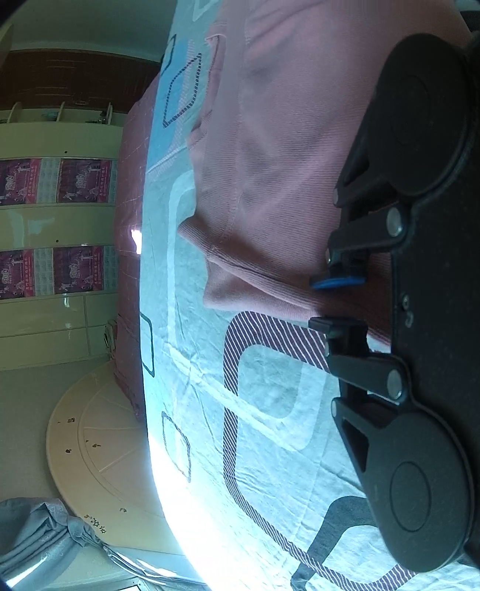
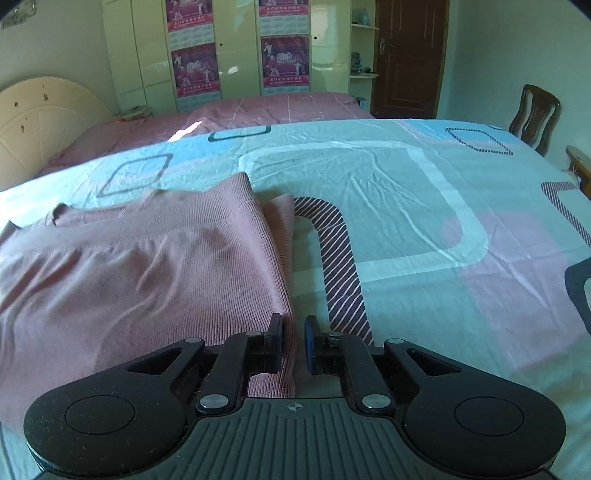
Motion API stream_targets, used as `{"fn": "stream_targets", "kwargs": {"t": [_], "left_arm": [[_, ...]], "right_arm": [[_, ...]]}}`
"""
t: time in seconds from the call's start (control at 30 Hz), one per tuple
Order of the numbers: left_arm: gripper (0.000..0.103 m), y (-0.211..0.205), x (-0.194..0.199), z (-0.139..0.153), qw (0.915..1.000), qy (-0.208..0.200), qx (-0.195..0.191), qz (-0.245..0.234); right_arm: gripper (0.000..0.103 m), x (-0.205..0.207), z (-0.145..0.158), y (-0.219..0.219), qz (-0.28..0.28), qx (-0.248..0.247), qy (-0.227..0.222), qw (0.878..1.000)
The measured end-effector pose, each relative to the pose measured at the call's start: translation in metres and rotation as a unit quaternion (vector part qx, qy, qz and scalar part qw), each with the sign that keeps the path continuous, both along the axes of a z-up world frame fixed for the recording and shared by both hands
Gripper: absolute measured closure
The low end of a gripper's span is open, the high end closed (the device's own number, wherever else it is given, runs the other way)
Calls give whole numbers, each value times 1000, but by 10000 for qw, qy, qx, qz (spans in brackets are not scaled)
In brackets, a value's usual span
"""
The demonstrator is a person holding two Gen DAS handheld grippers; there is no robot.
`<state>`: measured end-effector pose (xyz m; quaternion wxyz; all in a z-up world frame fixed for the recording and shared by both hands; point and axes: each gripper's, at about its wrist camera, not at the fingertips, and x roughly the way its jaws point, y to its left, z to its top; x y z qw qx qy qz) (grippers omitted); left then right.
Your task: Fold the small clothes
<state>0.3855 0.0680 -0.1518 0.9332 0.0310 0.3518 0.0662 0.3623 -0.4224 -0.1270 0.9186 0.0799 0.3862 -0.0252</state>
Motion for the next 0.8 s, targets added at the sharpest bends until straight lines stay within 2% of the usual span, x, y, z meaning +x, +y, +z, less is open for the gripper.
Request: {"fn": "stream_targets", "kwargs": {"t": [0.13, 0.23, 0.37, 0.5, 0.6, 0.63, 0.7, 0.77, 0.8], "left_arm": [[76, -6, -16, 22, 9995, -243, -180, -56], [74, -23, -19, 33, 9984, -290, -371, -322], [72, -56, -11, 29, 9951, -51, -658, -739], [70, -84, -12, 13, 9928, 68, -575, -1051], [67, -86, -16, -5, 9928, 291, -381, -1096], [65, -82, -21, -8, 9930, 248, -388, -1089], [59, -75, -26, -6, 9935, 283, -448, -1011], [60, -72, -27, 1, 9937, 342, -517, -935], [60, -72, -27, 4, 9939, 314, -517, -927]], "right_arm": [[93, -6, 25, 24, 354, 161, -367, 9986], [93, 4, 32, 54, 783, 469, -421, 9949], [93, 22, 25, 108, 1330, 593, -334, 9888], [93, 30, 10, 147, 1703, 490, -203, 9840], [92, 27, -12, 155, 1932, 169, 51, 9810], [92, 23, -18, 152, 1999, 206, 50, 9796], [92, 15, -18, 145, 2001, 263, -5, 9794], [92, 13, -11, 143, 1906, 177, -21, 9815], [88, 11, -6, 142, 1873, 256, -123, 9819]]}}
